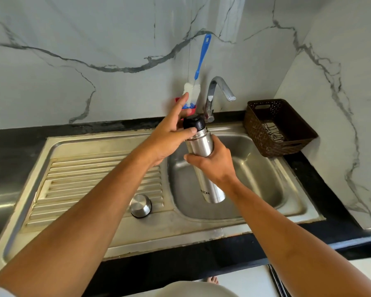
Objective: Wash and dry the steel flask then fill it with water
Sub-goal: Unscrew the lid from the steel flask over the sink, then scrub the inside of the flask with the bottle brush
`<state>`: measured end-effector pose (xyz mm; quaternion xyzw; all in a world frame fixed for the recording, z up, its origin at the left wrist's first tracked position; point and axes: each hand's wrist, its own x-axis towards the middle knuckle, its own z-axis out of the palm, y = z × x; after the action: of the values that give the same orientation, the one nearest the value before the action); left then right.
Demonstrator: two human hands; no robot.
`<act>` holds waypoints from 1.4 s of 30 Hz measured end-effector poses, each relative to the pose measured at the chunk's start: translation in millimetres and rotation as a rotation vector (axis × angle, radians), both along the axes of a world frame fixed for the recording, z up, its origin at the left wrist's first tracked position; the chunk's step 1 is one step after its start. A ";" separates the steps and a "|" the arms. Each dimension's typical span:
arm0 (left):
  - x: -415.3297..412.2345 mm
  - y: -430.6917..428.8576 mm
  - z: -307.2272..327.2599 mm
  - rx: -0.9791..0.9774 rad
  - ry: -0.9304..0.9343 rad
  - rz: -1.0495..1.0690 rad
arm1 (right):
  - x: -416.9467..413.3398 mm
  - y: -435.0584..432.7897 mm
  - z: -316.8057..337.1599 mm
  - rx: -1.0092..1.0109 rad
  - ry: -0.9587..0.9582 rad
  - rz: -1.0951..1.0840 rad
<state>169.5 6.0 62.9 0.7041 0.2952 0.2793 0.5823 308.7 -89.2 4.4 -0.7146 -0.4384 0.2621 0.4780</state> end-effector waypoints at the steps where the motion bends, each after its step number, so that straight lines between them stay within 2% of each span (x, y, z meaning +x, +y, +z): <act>1: -3.2 3.2 -1.0 0.023 0.025 0.008 | -0.1 0.4 -0.8 -0.007 -0.013 0.010; 5: -7.3 7.4 0.6 0.116 0.095 0.111 | -4.6 3.2 -7.5 -0.021 -0.038 0.061; 9: -14.1 13.8 -0.5 0.087 -0.062 0.369 | -3.5 0.6 -13.5 -0.024 -0.019 0.081; 11: -28.3 24.7 -8.1 0.063 -0.070 0.449 | 1.0 -2.9 -18.7 -0.019 0.018 0.058; 13: -46.7 32.6 -24.5 0.082 0.070 0.416 | 6.4 -5.7 -23.4 -0.005 0.049 0.028; 18: -84.6 38.8 -99.1 0.212 0.631 0.335 | 14.7 -9.3 -26.4 0.014 0.072 0.000; 20: -90.3 39.3 -118.9 0.208 0.796 0.316 | 14.4 -9.4 -25.8 0.023 0.068 -0.004; 23: -92.3 37.0 -135.2 0.217 0.933 0.274 | 12.1 -8.7 -26.5 0.026 0.066 0.009; 26: -93.6 33.6 -145.7 0.217 0.984 0.271 | 9.7 -8.5 -26.2 0.032 0.067 0.025; 33: -98.0 34.2 -146.6 0.219 1.024 0.252 | 6.5 -7.3 -24.0 0.030 0.073 0.038; 35: -91.2 28.1 -136.0 0.323 1.053 0.313 | 6.8 -8.7 -24.1 0.029 0.080 0.026; 36: -85.7 24.7 -130.1 0.405 1.011 0.359 | 6.9 -9.3 -23.8 0.029 0.083 0.012; 38: -69.1 14.2 -114.0 0.499 0.797 0.385 | 7.0 -10.9 -22.1 0.030 0.095 -0.030; 40: -48.0 0.3 -96.1 0.324 0.528 0.240 | 7.0 -10.8 -20.8 0.033 0.159 -0.089; 42: -27.4 -19.0 -83.3 0.025 0.400 0.000 | 8.1 -9.9 -22.3 0.034 0.230 -0.157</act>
<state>142.1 -13.0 -20.4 0.7528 0.4016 0.1376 0.5031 316.8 -99.0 -17.9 -0.7036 -0.3280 0.2965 0.5563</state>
